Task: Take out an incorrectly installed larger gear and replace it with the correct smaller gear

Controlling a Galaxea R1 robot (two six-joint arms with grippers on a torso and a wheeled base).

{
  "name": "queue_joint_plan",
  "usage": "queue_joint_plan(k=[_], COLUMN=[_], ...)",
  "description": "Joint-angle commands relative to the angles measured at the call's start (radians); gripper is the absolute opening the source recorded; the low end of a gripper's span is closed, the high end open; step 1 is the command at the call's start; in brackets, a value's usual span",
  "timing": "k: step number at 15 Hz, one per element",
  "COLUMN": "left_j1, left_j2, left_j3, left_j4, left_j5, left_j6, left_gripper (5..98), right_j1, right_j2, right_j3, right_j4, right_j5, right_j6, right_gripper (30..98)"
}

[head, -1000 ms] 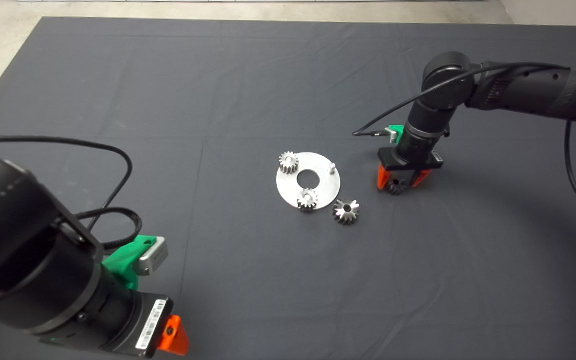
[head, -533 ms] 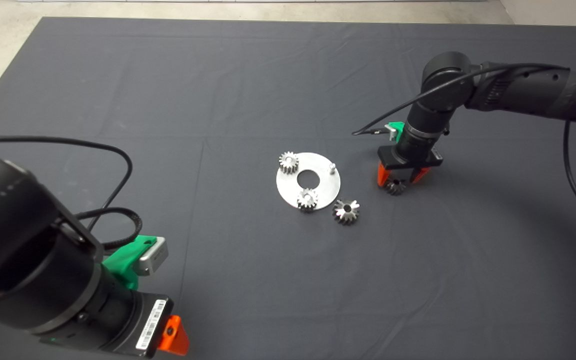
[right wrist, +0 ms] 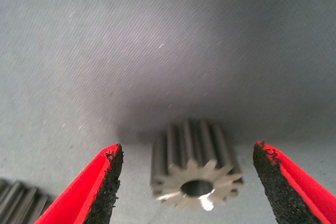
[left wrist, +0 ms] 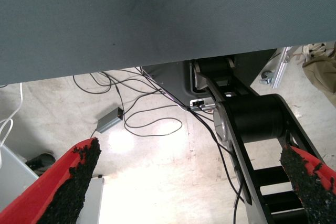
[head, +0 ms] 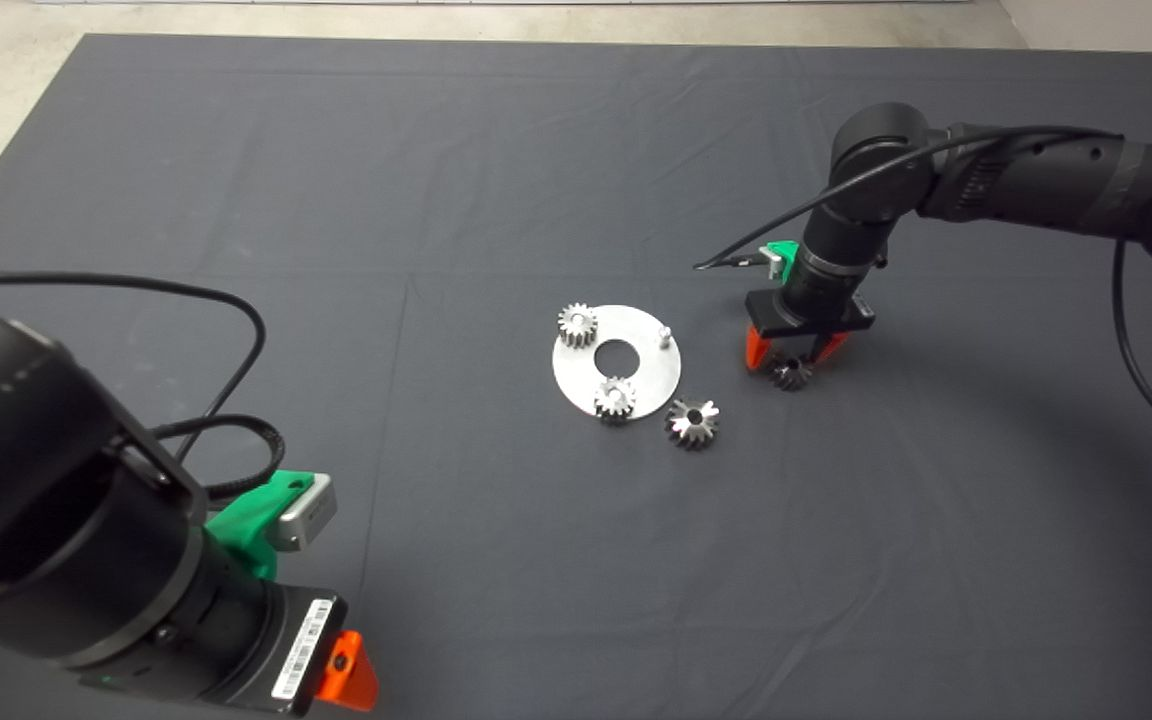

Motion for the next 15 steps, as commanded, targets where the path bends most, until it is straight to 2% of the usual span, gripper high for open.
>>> queue_joint_plan(k=[1, 7, 9, 15], left_j1=[-0.011, -0.011, -0.011, -0.011], left_j2=[-0.003, -0.001, -0.001, -0.001], left_j3=[0.002, 0.000, -0.002, -0.003], left_j4=[0.005, 0.005, 0.005, 0.005], left_j5=[0.005, 0.005, 0.005, 0.005], left_j6=[0.004, 0.004, 0.005, 0.005], left_gripper=[88.3, 88.3, 88.3, 88.3], right_j1=[0.029, 0.028, 0.028, 0.028], right_j2=[0.010, 0.010, 0.008, 0.010], right_j3=[-0.020, -0.021, -0.022, -0.022], right_j4=[-0.029, -0.028, -0.029, -0.026], right_j5=[-0.129, -0.129, -0.129, -0.129], right_j6=[0.000, 0.000, 0.000, 0.003], right_gripper=[66.0, 66.0, 60.9, 60.5])
